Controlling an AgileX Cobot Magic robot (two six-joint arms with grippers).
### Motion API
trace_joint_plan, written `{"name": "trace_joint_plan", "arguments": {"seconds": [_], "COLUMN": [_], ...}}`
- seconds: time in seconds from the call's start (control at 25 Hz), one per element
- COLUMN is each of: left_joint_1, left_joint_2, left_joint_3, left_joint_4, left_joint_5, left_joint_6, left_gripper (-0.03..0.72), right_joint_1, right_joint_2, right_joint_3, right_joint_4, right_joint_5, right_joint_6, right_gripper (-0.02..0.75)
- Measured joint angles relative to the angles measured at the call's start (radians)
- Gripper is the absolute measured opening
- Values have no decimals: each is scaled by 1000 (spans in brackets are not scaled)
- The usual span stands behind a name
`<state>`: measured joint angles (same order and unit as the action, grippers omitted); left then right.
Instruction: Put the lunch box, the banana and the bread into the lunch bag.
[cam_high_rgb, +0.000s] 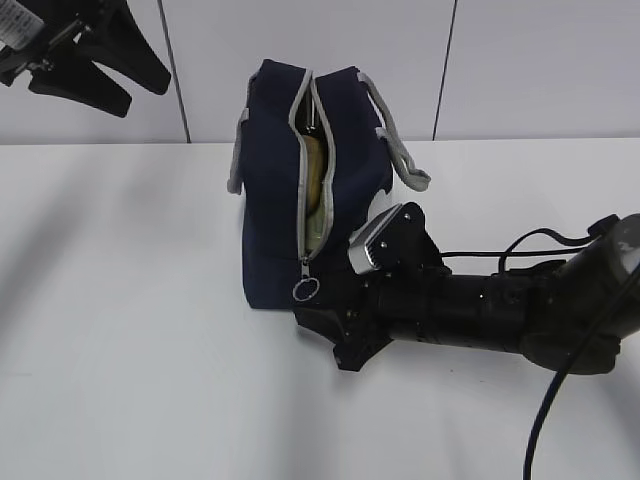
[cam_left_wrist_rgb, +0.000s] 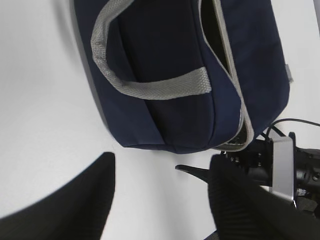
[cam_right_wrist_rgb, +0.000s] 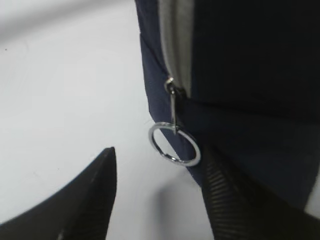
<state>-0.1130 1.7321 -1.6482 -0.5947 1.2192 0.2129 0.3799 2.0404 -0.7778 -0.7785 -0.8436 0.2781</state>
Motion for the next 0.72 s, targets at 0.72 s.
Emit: {"name": "trace_joint_plan", "arguments": {"seconds": [0.72], "left_joint_1": [0], "left_joint_2": [0], "left_joint_3": [0], "left_joint_4": [4], "left_joint_5": [0], "left_joint_6": [0], "left_gripper": [414], "right_joint_1": [0], "right_joint_2": [46], "right_joint_3": [-45], "right_joint_4": [-55], "right_joint_5": [-60], "right_joint_6": [0], "right_gripper": [333]}}
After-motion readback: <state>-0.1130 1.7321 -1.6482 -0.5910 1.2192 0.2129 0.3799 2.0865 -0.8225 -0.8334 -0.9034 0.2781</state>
